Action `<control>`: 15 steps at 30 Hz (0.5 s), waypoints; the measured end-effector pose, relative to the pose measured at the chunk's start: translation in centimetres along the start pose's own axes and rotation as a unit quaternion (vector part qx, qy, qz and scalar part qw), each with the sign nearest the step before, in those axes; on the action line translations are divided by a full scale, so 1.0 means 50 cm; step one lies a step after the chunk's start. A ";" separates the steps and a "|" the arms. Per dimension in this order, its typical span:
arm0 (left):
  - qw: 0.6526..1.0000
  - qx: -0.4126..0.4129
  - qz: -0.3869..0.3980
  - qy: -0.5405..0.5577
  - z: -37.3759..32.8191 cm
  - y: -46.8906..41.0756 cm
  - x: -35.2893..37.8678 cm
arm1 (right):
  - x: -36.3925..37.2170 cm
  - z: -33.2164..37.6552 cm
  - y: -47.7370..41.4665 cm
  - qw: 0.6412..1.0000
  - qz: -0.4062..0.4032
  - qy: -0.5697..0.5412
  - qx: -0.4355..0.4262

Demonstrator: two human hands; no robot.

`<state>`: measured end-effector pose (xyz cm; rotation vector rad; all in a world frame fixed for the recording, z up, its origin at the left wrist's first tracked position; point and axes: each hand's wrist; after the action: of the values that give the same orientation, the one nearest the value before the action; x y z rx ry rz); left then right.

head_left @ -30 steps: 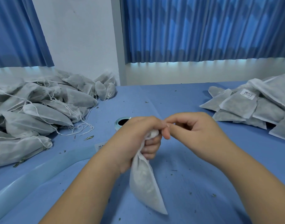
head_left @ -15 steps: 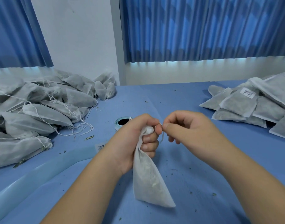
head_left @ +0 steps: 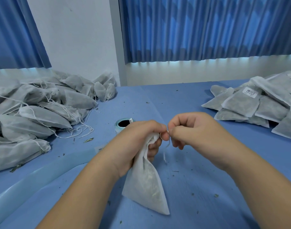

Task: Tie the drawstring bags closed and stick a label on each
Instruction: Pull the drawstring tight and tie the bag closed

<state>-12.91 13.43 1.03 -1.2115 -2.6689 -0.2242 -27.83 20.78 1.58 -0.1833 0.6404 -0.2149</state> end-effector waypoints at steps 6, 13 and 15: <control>0.998 0.048 -0.012 -0.031 0.004 0.002 0.002 | -0.007 -0.004 0.000 1.000 0.023 -0.001 0.000; 0.993 0.093 -0.074 -0.022 0.003 0.002 0.001 | -0.008 -0.009 -0.001 1.000 0.007 -0.011 -0.003; 0.991 0.107 -0.083 -0.021 0.001 0.003 0.001 | -0.005 -0.007 -0.001 0.999 -0.007 -0.035 -0.011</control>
<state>-12.85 13.61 0.99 -0.9419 -2.7458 0.0646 -28.23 20.76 1.44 -0.2150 0.5719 -0.2137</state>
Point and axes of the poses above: each hand's wrist, its own y-axis away from the middle knuckle, its own x-axis out of the palm, z = x × y, and after that the axes turned 14 degrees about y, right-handed
